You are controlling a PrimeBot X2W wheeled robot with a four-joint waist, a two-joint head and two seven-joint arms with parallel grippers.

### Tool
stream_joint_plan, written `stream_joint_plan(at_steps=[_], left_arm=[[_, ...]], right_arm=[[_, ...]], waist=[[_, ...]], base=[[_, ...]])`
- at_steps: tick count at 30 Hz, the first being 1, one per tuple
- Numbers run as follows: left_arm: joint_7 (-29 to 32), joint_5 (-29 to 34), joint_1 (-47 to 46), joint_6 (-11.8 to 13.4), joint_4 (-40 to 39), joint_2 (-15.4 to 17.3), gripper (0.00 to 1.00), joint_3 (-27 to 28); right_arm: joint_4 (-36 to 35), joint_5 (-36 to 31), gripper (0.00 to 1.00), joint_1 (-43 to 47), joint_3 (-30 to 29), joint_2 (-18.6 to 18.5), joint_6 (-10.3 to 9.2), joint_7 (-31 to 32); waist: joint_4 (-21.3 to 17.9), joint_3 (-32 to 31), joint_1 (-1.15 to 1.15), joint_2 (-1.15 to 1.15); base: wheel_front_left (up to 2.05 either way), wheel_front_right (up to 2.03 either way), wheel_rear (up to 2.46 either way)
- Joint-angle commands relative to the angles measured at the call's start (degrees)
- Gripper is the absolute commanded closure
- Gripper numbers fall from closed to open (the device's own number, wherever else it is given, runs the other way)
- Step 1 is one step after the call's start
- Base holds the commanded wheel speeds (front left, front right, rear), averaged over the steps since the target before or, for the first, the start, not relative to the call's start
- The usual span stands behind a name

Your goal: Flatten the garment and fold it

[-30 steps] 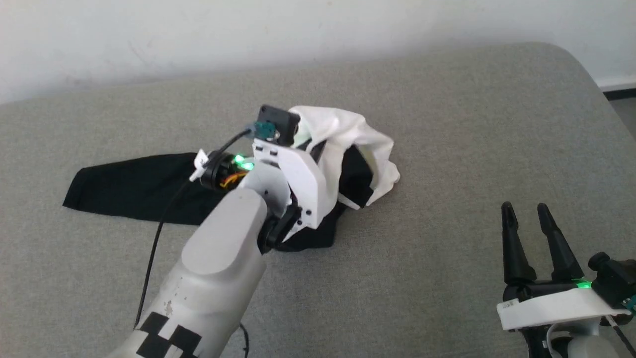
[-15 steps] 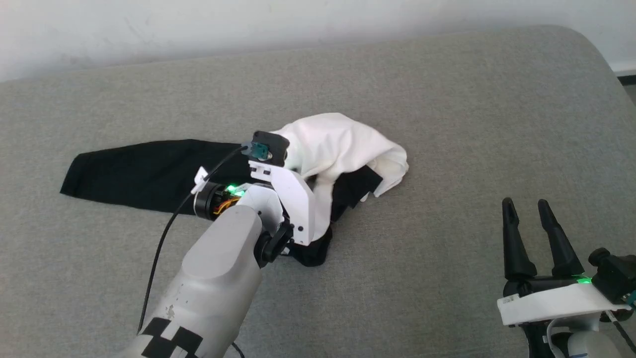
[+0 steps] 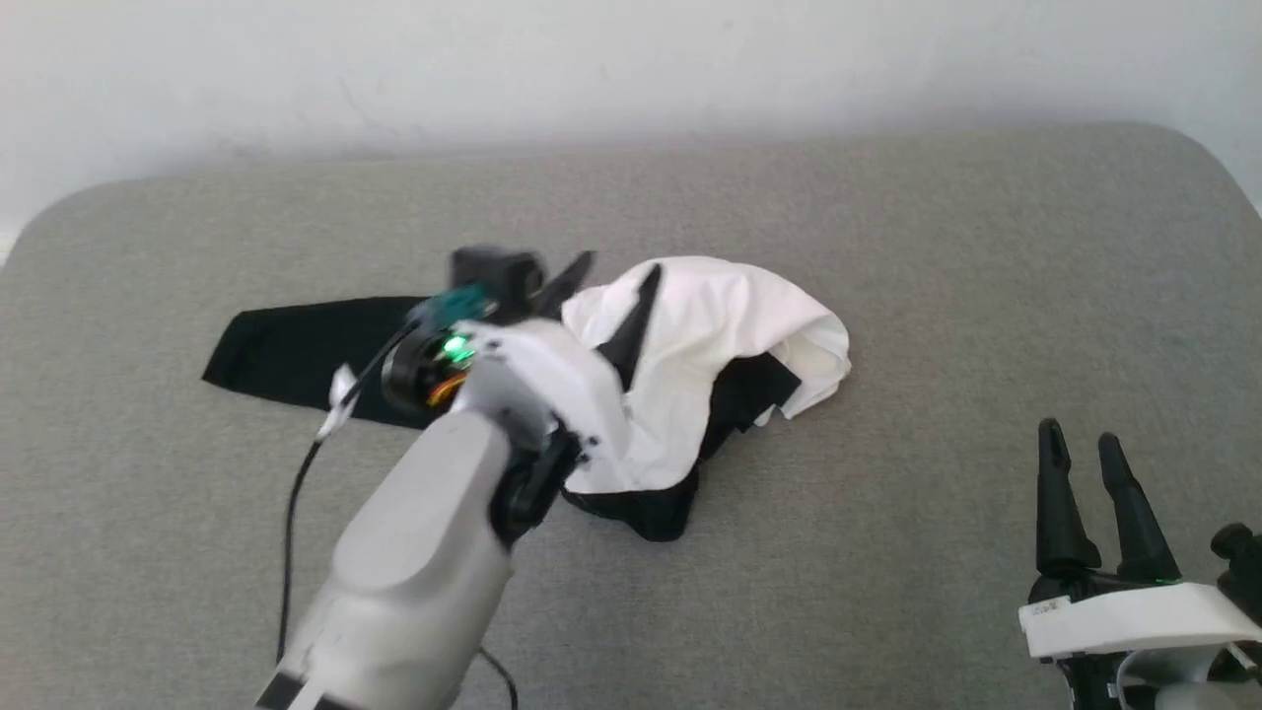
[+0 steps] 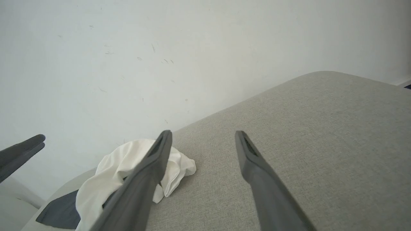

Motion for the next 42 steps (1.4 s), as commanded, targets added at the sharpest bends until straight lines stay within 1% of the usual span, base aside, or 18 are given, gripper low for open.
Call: stream_joint_plan(at_steps=[1,5,9,13,16,19,23,25,28,31,38,42], left_arm=[[-1.50,-0.46,2.63,1.05,-1.81,1.53,0.00,0.99],[-5.80,0.22,9.37,4.21,-9.25,5.61,0.00,3.40],[-9.59,1.08,16.52,7.47,-15.65,9.49,0.00,5.86],[-13.01,2.62,24.07,10.92,-21.04,12.26,0.00,8.43],[-14.35,3.72,30.04,13.29,-24.31,12.98,0.00,11.01],[-14.72,6.57,35.57,15.49,-27.52,13.18,0.00,13.77],[-14.77,12.45,42.99,17.38,-33.47,11.40,0.00,17.59],[-14.78,14.31,46.08,17.16,-35.95,9.80,0.00,19.39],[-14.78,17.14,49.51,15.56,-38.38,7.91,0.00,21.22],[-14.78,19.80,51.98,14.28,-38.86,6.58,0.00,22.65],[-14.79,23.46,53.05,11.51,-38.85,4.40,0.00,24.89],[-14.79,24.00,52.37,10.17,-39.03,3.23,0.00,26.45]], right_arm=[[0.30,1.05,0.00,0.25,-0.29,0.13,-0.04,-0.26],[1.40,1.05,0.00,0.57,-1.78,0.13,-0.04,-0.26],[2.73,-1.72,0.00,0.67,-3.13,0.13,-0.04,-0.26],[3.29,-3.63,0.00,0.85,-3.69,0.13,-0.04,-0.26],[3.65,-4.40,0.00,1.06,-3.91,0.13,-0.04,-0.26],[3.85,-4.93,0.00,1.19,-3.37,0.13,-0.04,-0.26],[4.22,-6.14,0.00,1.44,-2.72,0.13,-0.04,-0.26],[4.89,-6.56,0.00,1.79,-1.56,0.13,-0.04,-0.26],[5.99,-7.62,0.00,2.31,-0.58,0.13,-0.04,-0.14],[6.36,-7.64,0.00,2.65,-0.06,0.13,-0.04,-0.08],[6.11,-8.61,0.00,2.41,-0.70,0.13,-0.04,0.24],[5.02,-10.06,0.00,0.84,-1.05,0.13,-0.04,2.25]], waist=[[1.21,-1.12,0.00,0.00],[1.92,-1.72,0.00,0.00],[2.65,-2.11,0.00,0.00],[2.69,-2.59,0.00,0.00],[2.57,-2.92,0.00,0.00],[2.17,-3.13,0.00,0.00],[1.56,-3.32,0.00,0.00],[1.50,-3.46,0.00,0.00],[1.67,-3.65,0.00,0.00],[1.85,-3.92,0.00,0.00],[2.99,-3.94,0.00,0.00],[3.51,-3.23,0.00,0.00]], base=[[0.00,0.00,0.00],[0.00,0.00,0.00],[0.00,0.00,0.00],[0.00,0.00,0.00],[0.00,0.00,0.00],[0.00,0.00,0.00],[0.00,0.00,0.00],[0.00,0.00,0.00],[0.00,0.00,0.00],[0.00,0.00,0.00],[0.00,0.00,0.00],[0.00,0.00,0.00]])
